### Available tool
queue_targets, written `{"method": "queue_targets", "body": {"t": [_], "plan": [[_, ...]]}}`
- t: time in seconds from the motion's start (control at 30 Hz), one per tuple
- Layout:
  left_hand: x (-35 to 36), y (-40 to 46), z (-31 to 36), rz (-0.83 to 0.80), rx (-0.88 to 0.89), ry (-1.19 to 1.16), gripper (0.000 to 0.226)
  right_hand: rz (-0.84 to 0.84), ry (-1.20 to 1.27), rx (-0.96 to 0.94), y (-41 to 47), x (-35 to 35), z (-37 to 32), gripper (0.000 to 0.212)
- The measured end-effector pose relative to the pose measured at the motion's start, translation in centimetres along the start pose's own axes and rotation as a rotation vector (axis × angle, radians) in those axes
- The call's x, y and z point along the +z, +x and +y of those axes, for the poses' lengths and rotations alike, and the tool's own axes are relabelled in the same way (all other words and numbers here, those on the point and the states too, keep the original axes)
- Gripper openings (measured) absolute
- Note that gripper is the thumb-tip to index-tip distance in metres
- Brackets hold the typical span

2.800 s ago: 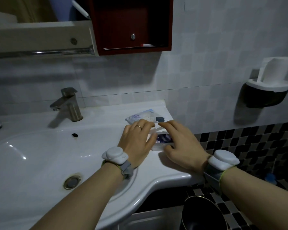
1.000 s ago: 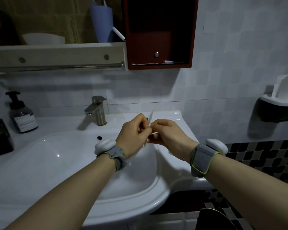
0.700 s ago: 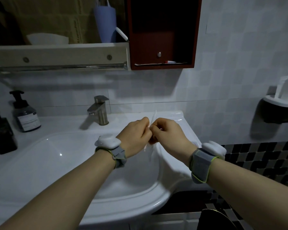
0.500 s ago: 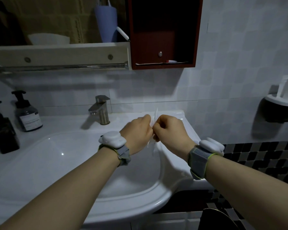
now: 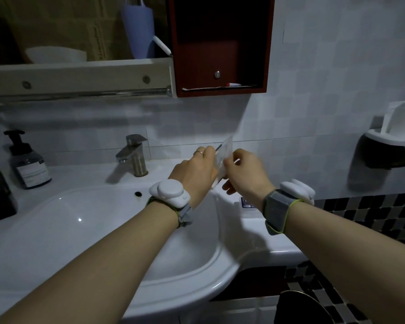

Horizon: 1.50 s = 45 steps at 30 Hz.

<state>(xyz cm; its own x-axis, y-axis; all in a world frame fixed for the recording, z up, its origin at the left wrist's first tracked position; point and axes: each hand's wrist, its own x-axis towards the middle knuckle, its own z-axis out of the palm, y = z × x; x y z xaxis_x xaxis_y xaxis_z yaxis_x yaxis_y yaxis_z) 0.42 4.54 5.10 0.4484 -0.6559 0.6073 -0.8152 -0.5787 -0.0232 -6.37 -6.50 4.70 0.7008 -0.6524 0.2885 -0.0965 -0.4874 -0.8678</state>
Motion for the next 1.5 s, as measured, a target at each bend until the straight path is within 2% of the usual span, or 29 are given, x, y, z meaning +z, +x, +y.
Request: {"method": "queue_targets", "body": {"t": [0.07, 0.13, 0.27, 0.37, 0.43, 0.47, 0.57, 0.67, 0.8, 0.93, 1.03, 1.2, 1.33, 1.43, 1.5], "plan": [[0.2, 0.5, 0.1, 0.004, -0.025, -0.013, 0.014, 0.052, -0.077, 0.002, 0.5, -0.4, 0.7, 0.026], [0.6, 1.4, 0.3, 0.003, -0.092, -0.016, 0.016, 0.088, -0.123, 0.086, 0.9, -1.2, 1.7, 0.029], [1.4, 2.3, 1.9, -0.007, -0.162, 0.015, 0.021, 0.038, -0.194, 0.146, 1.2, -2.4, 2.3, 0.025], [3.2, 2.6, 3.6, 0.019, 0.010, 0.042, 0.025, 0.060, -0.216, 0.092, 2.0, -2.8, 2.7, 0.035], [3.6, 2.6, 3.9, 0.040, 0.116, 0.064, 0.014, 0.063, -0.166, 0.103, 2.7, -3.2, 2.9, 0.039], [3.9, 2.8, 4.1, 0.058, 0.146, 0.087, 0.018, 0.062, -0.134, 0.127, 3.0, -3.5, 2.9, 0.039], [5.2, 3.4, 4.3, -0.006, 0.146, 0.056, 0.012, 0.078, -0.051, 0.216, 4.1, -4.5, 3.6, 0.029], [5.3, 4.0, 4.2, 0.044, 0.133, 0.038, 0.009, 0.046, -0.034, 0.257, 4.6, -4.6, 4.9, 0.015], [6.4, 4.3, 4.6, -0.119, 0.096, 0.115, 0.017, 0.023, -0.170, 0.209, 5.0, -4.5, 6.7, 0.021], [7.5, 3.7, 4.6, -0.190, 0.054, -0.002, 0.017, 0.047, -0.210, 0.229, 4.3, -5.1, 7.6, 0.028], [7.9, 2.8, 4.7, -0.272, -0.033, -0.117, 0.019, -0.009, -0.209, 0.253, 3.0, -5.1, 8.3, 0.046], [8.7, 0.9, 5.0, -0.244, -0.105, -0.233, 0.027, 0.044, -0.269, 0.180, 0.6, -4.5, 9.5, 0.067], [9.1, -1.0, 4.9, -0.186, -0.078, -0.374, 0.038, 0.090, -0.289, 0.084, -1.5, -4.7, 9.5, 0.069], [9.4, -2.1, 4.6, -0.213, -0.054, -0.490, 0.050, 0.005, -0.276, -0.004, -2.9, -4.8, 9.5, 0.064], [9.4, -2.5, 4.4, -0.249, 0.001, -0.533, 0.054, -0.063, -0.249, -0.048, -3.2, -4.7, 9.8, 0.068]]}}
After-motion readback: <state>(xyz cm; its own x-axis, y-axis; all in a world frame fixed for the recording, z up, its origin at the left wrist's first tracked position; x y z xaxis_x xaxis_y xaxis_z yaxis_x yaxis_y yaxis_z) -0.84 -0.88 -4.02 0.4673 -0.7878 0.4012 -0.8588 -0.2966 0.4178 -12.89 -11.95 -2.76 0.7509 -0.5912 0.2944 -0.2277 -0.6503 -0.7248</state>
